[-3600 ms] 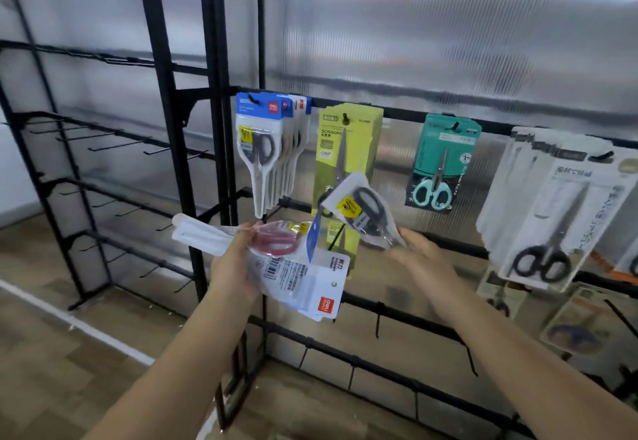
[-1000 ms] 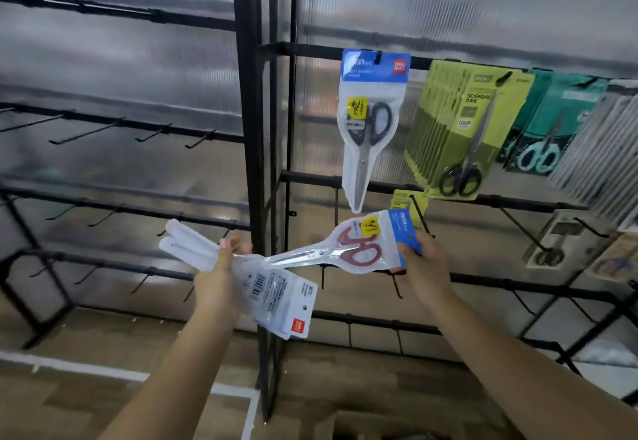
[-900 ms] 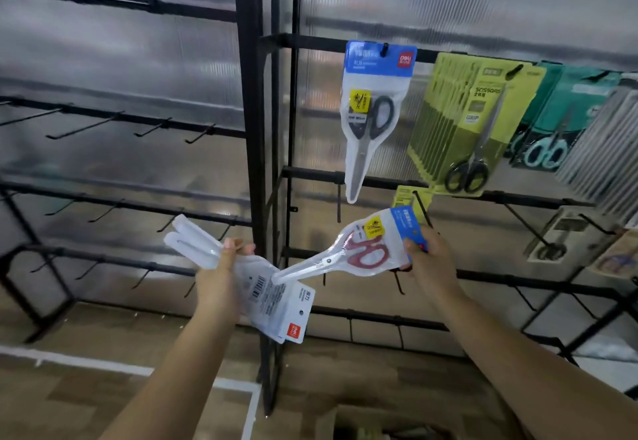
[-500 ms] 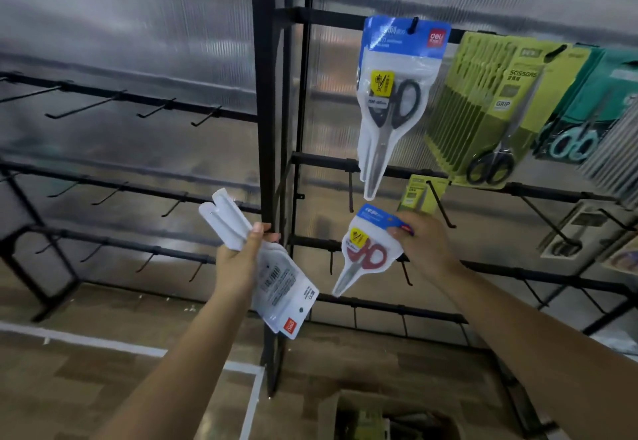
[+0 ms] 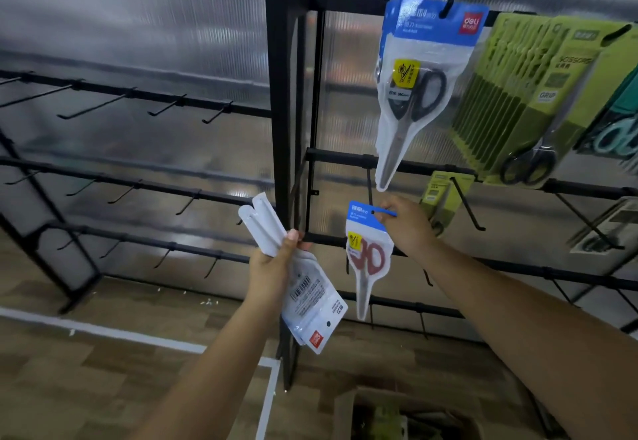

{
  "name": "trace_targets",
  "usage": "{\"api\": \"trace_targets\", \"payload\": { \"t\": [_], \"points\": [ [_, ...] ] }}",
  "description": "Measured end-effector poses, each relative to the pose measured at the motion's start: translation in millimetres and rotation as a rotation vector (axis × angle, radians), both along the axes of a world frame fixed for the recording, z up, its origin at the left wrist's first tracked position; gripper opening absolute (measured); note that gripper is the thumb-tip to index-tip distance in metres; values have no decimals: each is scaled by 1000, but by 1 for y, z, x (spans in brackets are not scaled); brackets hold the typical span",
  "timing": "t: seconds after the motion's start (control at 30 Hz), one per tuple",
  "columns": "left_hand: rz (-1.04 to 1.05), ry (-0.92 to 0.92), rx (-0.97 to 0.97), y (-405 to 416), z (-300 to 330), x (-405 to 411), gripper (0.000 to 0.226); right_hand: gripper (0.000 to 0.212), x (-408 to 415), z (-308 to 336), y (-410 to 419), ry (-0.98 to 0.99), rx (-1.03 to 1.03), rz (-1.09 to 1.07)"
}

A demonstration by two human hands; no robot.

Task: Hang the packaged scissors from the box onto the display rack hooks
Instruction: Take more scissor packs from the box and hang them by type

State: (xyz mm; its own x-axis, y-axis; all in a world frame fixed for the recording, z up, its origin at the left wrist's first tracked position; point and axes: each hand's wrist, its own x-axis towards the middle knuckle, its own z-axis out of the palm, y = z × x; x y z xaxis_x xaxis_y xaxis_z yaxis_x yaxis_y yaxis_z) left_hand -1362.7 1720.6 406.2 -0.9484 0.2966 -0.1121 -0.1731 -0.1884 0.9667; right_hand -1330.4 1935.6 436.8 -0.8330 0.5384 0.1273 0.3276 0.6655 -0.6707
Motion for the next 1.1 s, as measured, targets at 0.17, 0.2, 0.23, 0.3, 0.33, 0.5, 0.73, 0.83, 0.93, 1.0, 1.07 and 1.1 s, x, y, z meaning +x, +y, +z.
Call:
{"api": "trace_targets", "payload": {
  "t": [0.17,0.2,0.23,0.3,0.33,0.5,0.73,0.83,0.93,1.0,1.07,1.1],
  "points": [
    [-14,-17,-9,4,-5,-2,14,6,-6,-8,9,27,-188,-21],
    [-14,-20,-7,5,-5,-2,13,10,-8,-7,13,29,-279,-34],
    [-11,-17,-9,6,-6,-3,13,15,-10,-6,17,29,-367,-60],
    [-5,-6,-30,8,-7,-4,14,20,-20,-5,26,26,-439,-121],
    [1,-9,-37,9,-8,-4,15,19,-26,-5,30,18,-428,-151],
    [42,-28,-119,16,-11,-1,16,24,-65,-10,35,16,-362,-363],
    [145,141,-275,19,17,6,27,36,-35,-51,-4,-130,-688,-344],
    [168,235,-272,23,36,20,36,77,7,-54,-29,-578,-1008,-20],
    [129,332,-224,28,50,39,38,94,24,-45,-37,-610,-1199,222],
    [67,433,-218,24,56,56,33,79,28,-25,-41,-443,-1360,299],
    [-90,602,-237,17,62,68,8,50,30,2,-43,-265,-1486,336],
    [-162,688,-315,14,68,69,9,40,31,16,-44,-214,-1516,366]
  ]
}}
